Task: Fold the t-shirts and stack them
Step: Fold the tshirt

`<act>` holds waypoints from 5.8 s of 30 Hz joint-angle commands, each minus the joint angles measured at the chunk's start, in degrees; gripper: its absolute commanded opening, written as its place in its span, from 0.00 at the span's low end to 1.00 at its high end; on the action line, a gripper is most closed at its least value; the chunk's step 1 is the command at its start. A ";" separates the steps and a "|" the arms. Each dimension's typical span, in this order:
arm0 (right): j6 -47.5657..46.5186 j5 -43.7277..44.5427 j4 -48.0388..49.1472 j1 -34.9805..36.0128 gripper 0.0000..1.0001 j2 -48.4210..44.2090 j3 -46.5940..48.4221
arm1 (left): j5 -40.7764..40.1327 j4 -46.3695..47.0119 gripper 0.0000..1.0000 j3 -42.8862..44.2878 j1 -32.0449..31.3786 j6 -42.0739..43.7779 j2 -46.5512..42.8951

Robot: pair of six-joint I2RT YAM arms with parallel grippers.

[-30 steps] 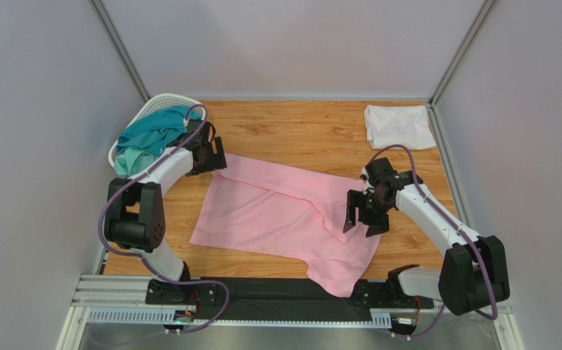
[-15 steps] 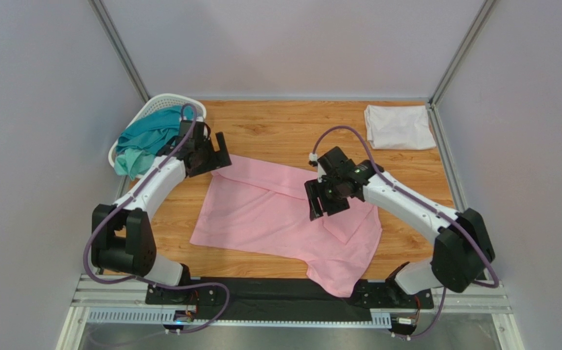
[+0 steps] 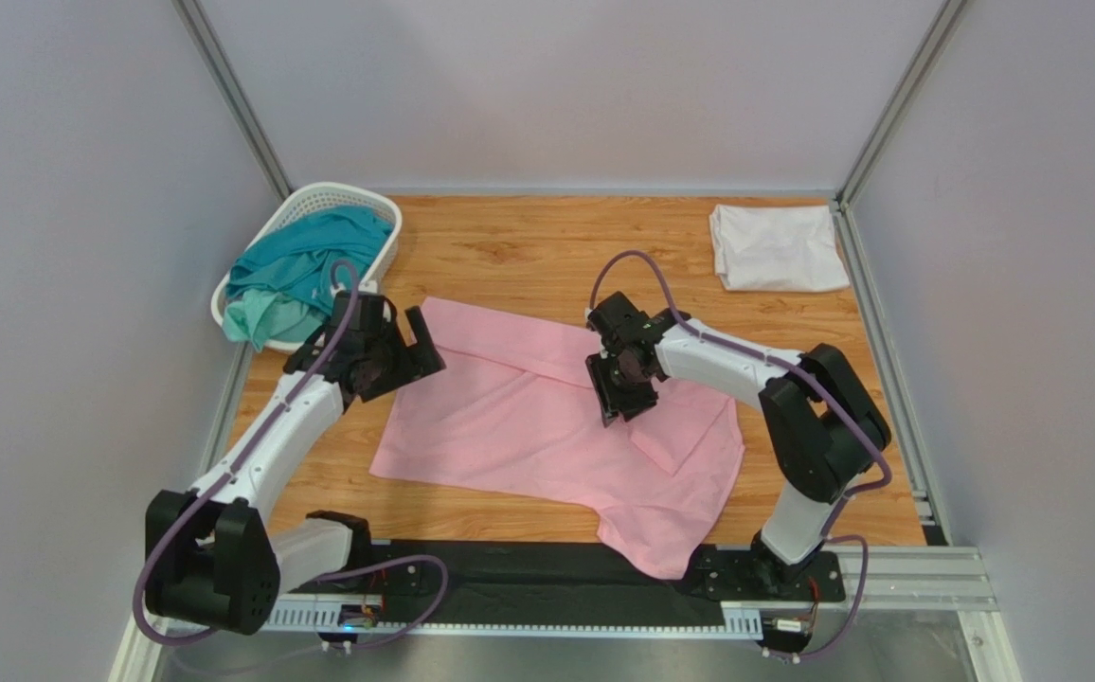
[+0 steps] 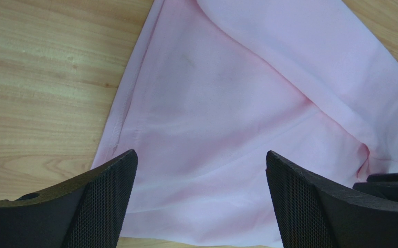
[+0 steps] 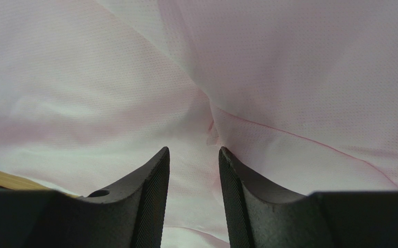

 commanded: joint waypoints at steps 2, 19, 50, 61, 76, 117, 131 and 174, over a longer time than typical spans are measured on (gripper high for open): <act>-0.13 4.07 1.99 0.12 0.41 2.22 2.63 | -1.18 -0.87 1.00 -1.24 -0.09 -1.98 -2.89; -0.22 3.83 1.99 -0.58 0.00 2.41 2.46 | -1.98 -2.01 1.00 -0.37 -0.09 -1.97 -2.27; 0.92 -4.12 -6.27 -1.63 1.00 -8.39 6.15 | 1.80 -0.35 1.00 4.99 -0.26 -1.01 2.90; 4.53 -5.94 -0.57 -21.21 1.00 -11.85 -3.16 | 7.95 8.17 1.00 18.17 -2.99 -0.39 23.27; 2.07 -4.37 4.18 -27.21 1.00 9.78 6.84 | 2.50 4.05 1.00 30.48 -1.41 1.28 45.88; 0.92 -2.69 4.18 -26.68 1.00 -18.24 -1.66 | -5.49 -9.13 1.00 0.36 -0.88 -7.67 3.90; -0.22 -4.89 4.18 -26.68 1.00 -17.90 -4.83 | -10.06 -10.54 0.70 -10.65 0.00 -14.37 0.53; 10.14 7.94 -15.95 6.01 0.94 -17.90 -15.55 | -9.71 -6.85 0.00 -11.62 0.97 -10.67 0.54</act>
